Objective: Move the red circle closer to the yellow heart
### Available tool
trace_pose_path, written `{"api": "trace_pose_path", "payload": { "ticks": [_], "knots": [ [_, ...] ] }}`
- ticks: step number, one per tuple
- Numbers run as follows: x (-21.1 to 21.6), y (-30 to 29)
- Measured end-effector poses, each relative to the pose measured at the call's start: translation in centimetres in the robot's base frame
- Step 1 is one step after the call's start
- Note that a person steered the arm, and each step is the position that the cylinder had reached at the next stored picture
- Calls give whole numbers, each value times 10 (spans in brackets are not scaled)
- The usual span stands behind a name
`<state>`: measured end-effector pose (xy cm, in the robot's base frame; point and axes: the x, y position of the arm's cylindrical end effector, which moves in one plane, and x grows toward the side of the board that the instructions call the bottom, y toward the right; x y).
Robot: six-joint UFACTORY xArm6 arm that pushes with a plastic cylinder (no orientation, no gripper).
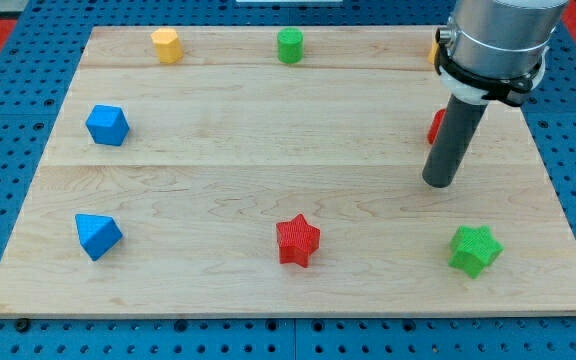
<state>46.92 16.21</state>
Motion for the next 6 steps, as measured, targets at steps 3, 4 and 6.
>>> {"api": "trace_pose_path", "payload": {
  "ticks": [3,4,6],
  "knots": [
    [-33,9],
    [-43,21],
    [-91,24]
  ]
}}
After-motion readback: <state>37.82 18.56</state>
